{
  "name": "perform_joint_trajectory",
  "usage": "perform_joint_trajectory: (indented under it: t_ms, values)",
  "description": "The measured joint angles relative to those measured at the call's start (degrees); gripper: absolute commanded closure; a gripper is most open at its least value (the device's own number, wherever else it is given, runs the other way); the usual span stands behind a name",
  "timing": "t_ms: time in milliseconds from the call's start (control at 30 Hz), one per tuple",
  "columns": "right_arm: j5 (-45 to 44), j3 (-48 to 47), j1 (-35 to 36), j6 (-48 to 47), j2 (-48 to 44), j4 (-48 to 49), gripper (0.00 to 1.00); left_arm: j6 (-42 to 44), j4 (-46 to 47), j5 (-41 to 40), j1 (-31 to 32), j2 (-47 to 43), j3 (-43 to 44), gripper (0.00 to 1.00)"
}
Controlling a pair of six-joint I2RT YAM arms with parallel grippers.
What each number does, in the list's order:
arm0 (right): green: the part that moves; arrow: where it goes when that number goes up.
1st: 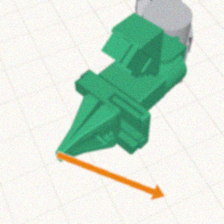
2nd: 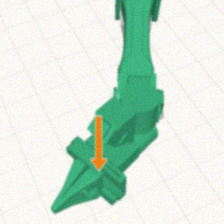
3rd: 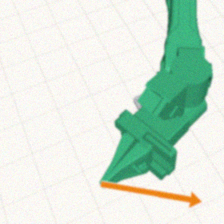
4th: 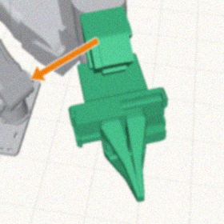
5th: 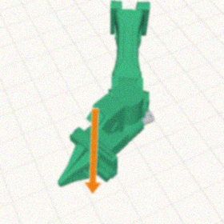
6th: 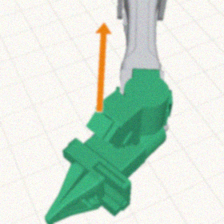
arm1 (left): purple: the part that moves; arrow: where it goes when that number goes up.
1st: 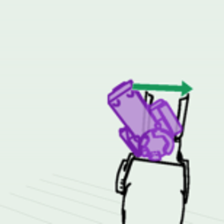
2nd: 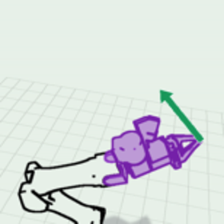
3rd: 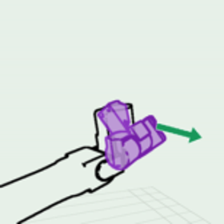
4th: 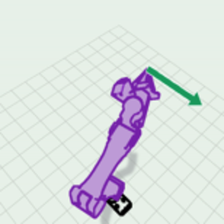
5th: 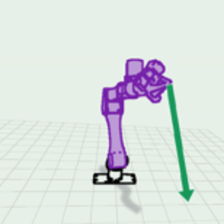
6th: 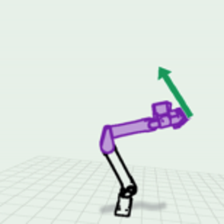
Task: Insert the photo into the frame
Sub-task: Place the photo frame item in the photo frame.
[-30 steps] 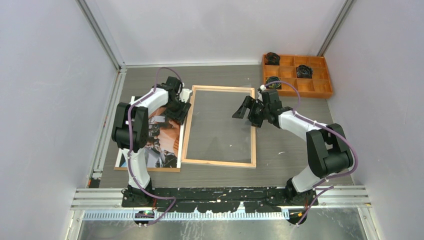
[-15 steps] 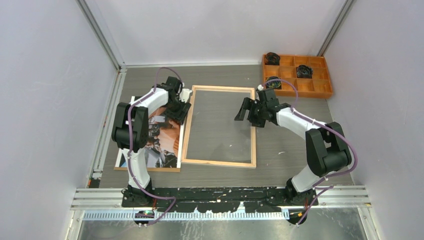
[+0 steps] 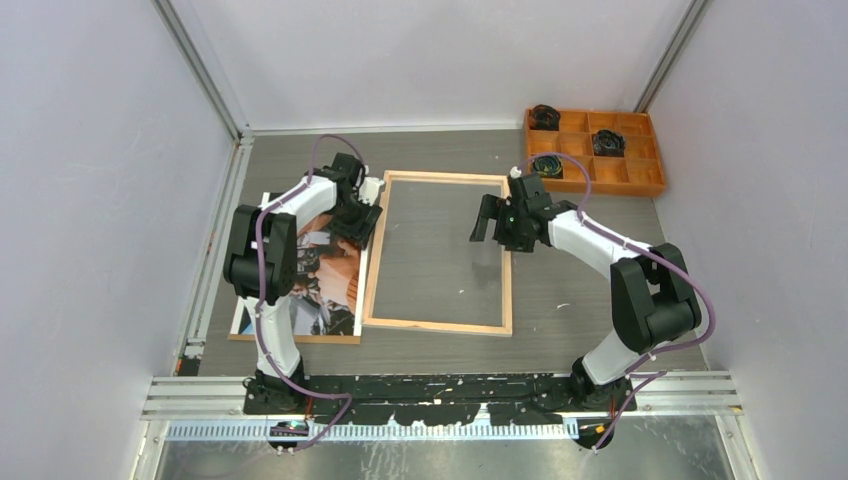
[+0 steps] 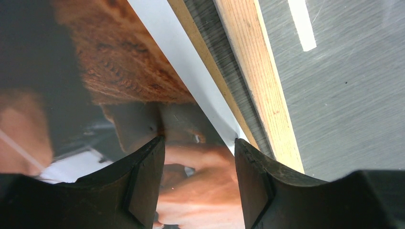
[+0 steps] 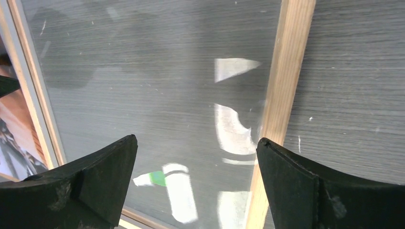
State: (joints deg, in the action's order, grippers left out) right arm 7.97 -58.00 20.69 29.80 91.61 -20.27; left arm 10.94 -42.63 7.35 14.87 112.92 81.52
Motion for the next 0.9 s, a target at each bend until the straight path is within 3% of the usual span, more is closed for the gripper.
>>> perform_joint_trajectory:
  t_ms: [500, 900]
  values:
    - [-4.5, -0.3, -0.2, -0.5, -1.7, -2.1, 0.00, 0.0, 0.0, 0.0, 0.2, 0.0, 0.0, 0.43]
    - [-4.9, 3.1, -5.8, 3.3, -8.7, -0.3, 0.00, 0.0, 0.0, -0.5, 2.6, 0.2, 0.2, 0.43]
